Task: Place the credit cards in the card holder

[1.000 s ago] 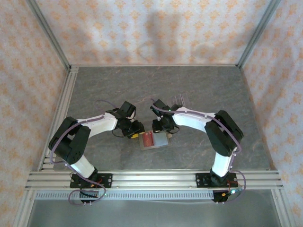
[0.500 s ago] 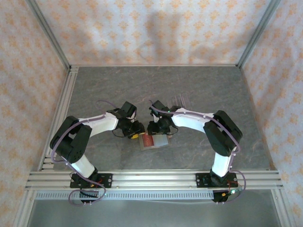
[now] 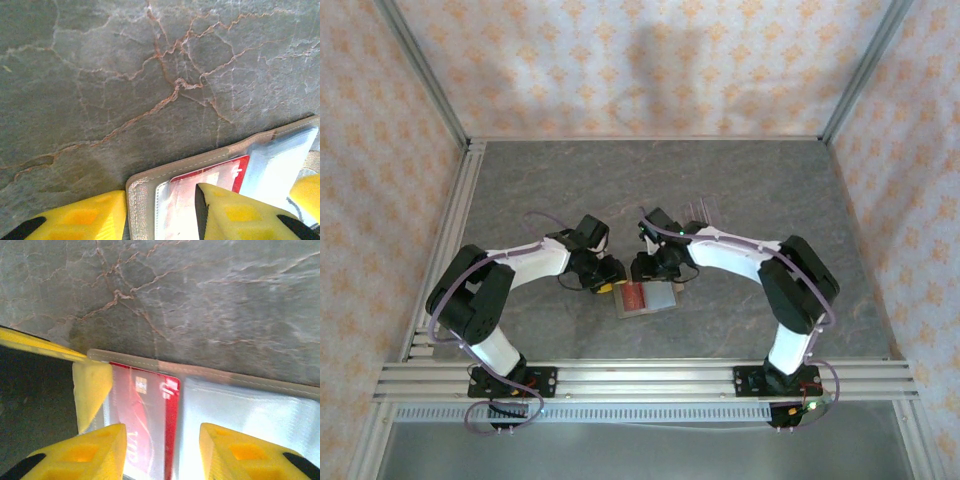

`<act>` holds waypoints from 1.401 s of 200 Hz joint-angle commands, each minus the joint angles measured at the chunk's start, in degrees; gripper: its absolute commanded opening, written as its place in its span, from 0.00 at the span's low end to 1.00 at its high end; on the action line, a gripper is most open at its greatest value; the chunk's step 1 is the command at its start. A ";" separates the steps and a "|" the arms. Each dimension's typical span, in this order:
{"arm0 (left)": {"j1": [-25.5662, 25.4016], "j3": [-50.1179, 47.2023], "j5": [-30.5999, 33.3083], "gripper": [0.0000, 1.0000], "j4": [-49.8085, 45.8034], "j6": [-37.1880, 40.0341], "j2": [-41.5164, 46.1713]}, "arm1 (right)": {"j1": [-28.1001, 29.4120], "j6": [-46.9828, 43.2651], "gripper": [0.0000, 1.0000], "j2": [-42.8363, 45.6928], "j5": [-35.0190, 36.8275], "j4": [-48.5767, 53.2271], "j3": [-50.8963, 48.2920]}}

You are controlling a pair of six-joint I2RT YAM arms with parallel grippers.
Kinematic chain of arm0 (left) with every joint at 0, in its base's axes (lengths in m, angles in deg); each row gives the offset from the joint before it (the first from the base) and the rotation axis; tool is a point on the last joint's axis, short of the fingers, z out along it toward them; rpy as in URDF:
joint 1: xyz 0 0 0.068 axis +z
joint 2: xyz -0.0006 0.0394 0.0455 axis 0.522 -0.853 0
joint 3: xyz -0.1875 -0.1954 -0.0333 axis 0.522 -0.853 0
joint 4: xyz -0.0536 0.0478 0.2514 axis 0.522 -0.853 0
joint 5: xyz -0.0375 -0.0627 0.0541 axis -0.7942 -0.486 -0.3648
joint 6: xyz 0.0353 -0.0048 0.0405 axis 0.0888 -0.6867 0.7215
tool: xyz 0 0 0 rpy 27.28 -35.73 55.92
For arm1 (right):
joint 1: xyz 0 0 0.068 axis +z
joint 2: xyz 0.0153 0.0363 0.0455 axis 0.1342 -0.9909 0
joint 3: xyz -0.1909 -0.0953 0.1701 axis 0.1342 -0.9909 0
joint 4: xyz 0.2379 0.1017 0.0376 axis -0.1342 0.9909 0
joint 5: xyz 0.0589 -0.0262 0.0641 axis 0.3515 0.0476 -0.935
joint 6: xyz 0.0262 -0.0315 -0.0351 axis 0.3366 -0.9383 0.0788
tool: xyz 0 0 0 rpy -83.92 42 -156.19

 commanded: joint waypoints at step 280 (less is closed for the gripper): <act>-0.86 1.09 1.00 0.42 -0.56 0.65 -1.47 | 3.55 -4.99 0.00 -4.27 14.18 7.75 5.32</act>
